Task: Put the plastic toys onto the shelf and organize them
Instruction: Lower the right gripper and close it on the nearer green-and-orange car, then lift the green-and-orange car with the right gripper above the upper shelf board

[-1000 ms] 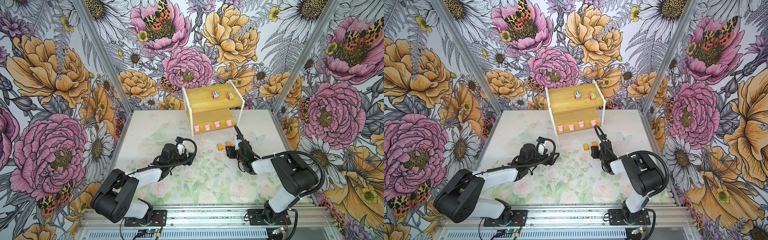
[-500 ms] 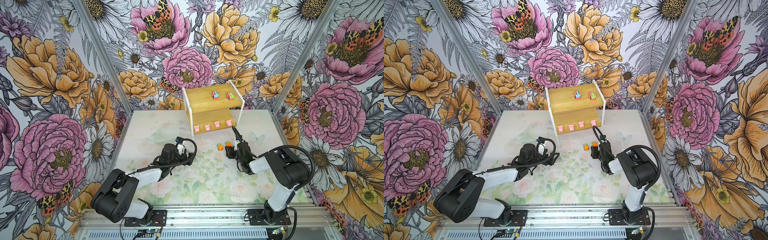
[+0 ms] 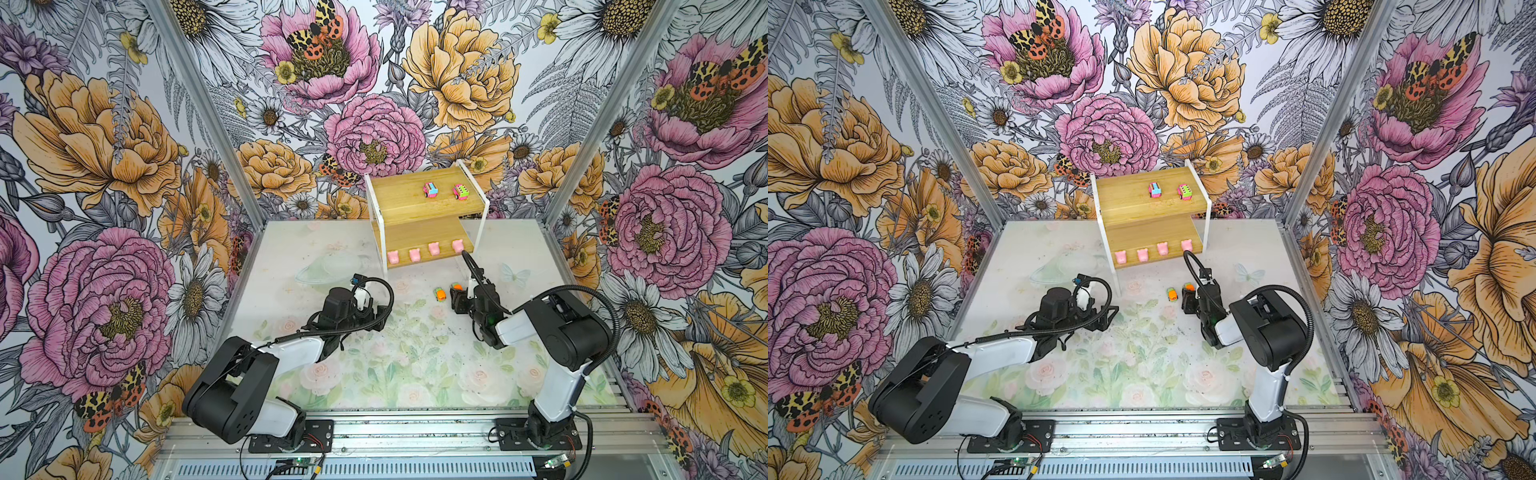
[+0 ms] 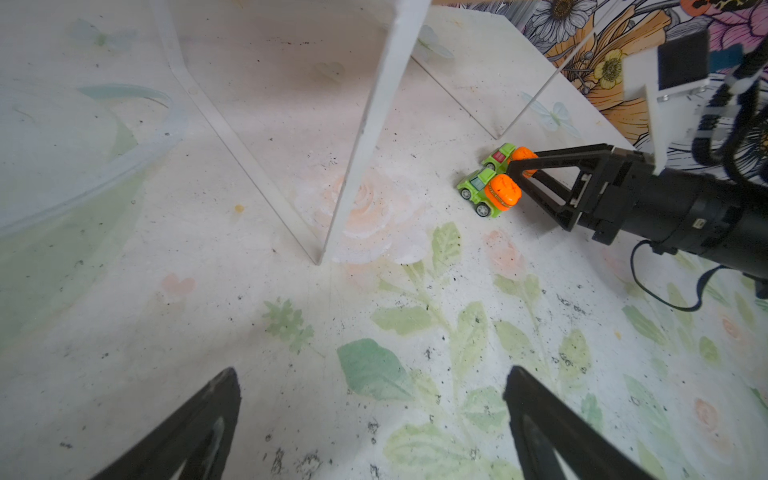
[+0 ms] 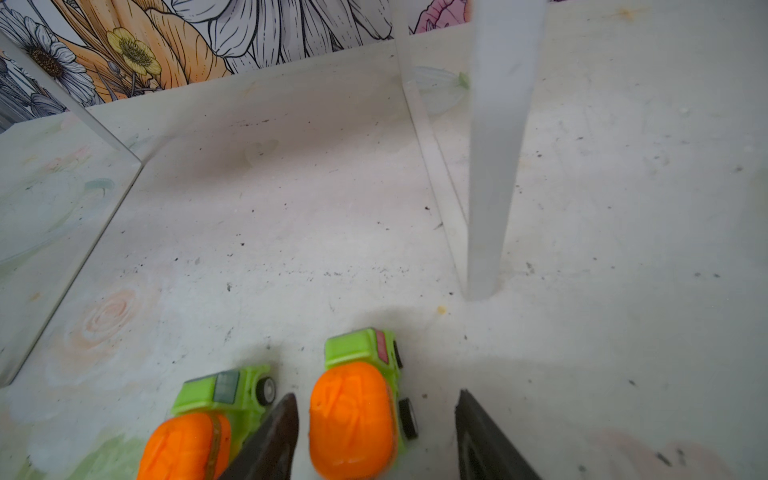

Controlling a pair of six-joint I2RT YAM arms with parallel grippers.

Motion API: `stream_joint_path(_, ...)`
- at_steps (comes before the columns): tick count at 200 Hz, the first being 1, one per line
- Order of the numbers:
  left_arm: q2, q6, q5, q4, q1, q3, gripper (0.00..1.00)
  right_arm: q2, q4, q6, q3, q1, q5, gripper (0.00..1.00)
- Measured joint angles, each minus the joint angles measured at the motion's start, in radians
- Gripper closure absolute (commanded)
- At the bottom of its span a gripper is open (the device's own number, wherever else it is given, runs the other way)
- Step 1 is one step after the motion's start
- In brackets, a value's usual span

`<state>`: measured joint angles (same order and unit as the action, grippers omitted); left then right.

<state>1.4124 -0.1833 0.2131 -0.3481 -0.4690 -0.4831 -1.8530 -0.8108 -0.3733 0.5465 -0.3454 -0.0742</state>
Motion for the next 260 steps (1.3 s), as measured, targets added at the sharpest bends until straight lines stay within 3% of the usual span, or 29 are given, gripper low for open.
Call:
stream_joint_path(43,0.016,0.0,0.0,0.0,0.0,0.0,0.01,-0.038,-0.012,0.0,0.032,0.0,-0.005,0.41)
stream_joint_path(93,0.021,0.0,-0.002,0.0,0.0,0.0,0.01,-0.039,-0.017,0.012,0.039,0.0,-0.009,0.65)
stream_joint_path(114,0.021,0.0,-0.002,0.0,0.0,0.0,0.01,-0.039,-0.018,0.017,0.039,0.0,-0.009,0.71)
stream_joint_path(179,0.021,0.0,-0.002,0.0,0.002,0.0,0.01,-0.028,-0.025,0.026,0.027,0.0,-0.007,0.75)
stream_joint_path(229,0.021,0.0,-0.002,0.0,0.003,0.0,0.01,0.162,0.071,0.026,-0.051,-0.017,0.008,0.76)
stream_joint_path(260,0.021,0.0,-0.002,0.0,0.005,0.0,0.01,0.395,0.296,0.035,-0.032,-0.061,0.026,0.77)
